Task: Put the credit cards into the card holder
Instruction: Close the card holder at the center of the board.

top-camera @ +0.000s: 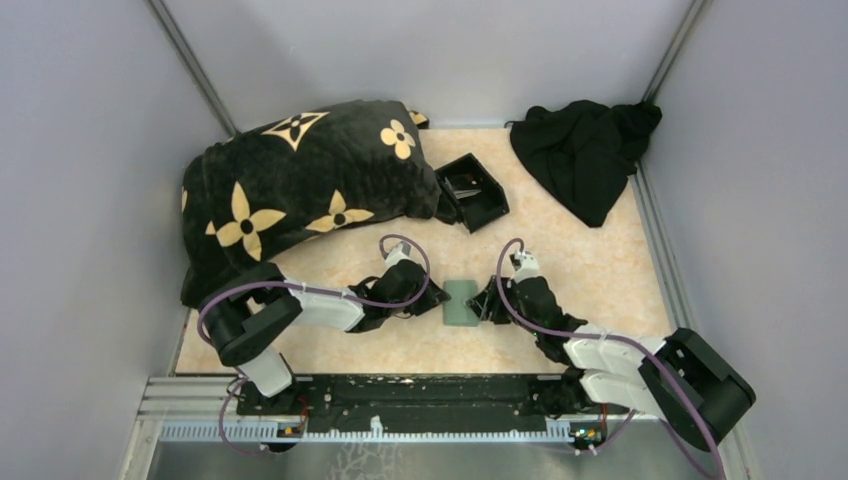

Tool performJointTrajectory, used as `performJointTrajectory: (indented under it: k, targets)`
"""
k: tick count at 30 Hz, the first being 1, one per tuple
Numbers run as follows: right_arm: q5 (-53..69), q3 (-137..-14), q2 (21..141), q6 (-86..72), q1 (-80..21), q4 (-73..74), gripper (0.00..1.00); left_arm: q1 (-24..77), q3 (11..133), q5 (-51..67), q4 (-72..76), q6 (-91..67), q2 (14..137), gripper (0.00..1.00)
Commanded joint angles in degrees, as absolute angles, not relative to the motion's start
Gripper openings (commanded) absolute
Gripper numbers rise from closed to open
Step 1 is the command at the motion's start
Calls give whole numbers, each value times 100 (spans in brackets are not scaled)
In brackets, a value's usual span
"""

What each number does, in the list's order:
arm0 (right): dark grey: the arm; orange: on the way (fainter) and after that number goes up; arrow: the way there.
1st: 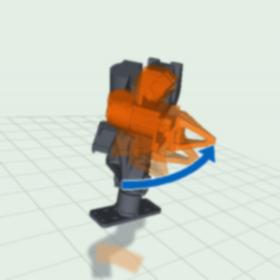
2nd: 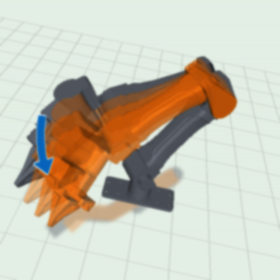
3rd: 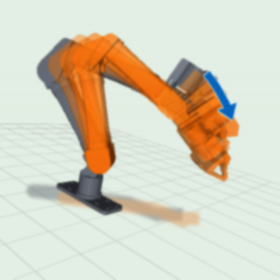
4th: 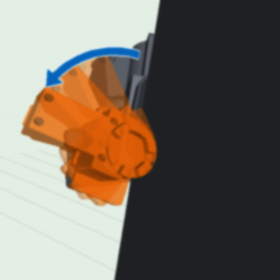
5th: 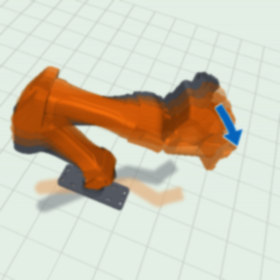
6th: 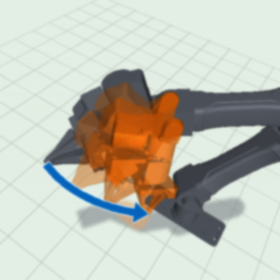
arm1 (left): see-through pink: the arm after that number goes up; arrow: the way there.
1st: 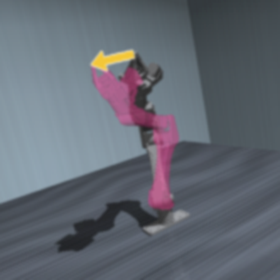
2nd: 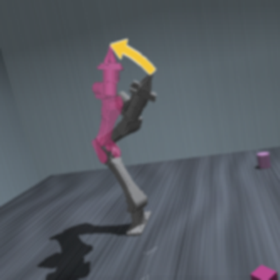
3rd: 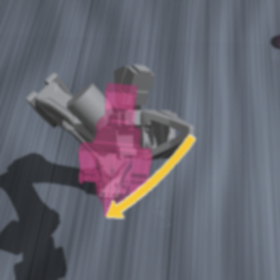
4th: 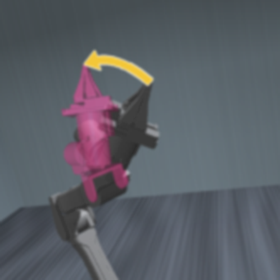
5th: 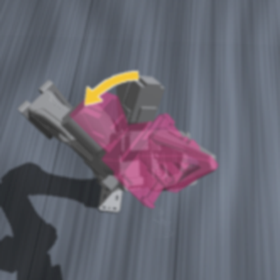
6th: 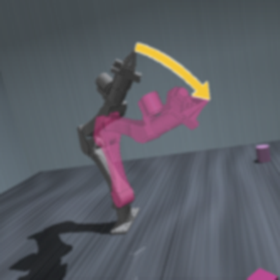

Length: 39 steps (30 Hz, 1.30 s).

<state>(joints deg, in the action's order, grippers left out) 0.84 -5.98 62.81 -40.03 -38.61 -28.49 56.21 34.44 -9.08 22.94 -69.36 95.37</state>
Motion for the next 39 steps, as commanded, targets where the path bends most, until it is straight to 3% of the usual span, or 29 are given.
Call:
performJointTrajectory:
  k: [1, 22, 39]
  targets:
    - [-212, -445, 5984, -3886, -3921, -2023, 50, 5651, 3305, -799, 1692, -6818, 9807, 30]
    - [-139, -650, 6670, -3934, -3920, -2302, 47, 5651, 3397, -745, 1653, -6758, 9848, 29]
    - [-132, -529, 6486, -4044, -3955, -2498, 43, 5652, 3386, -703, 1670, -6768, 9880, 29]
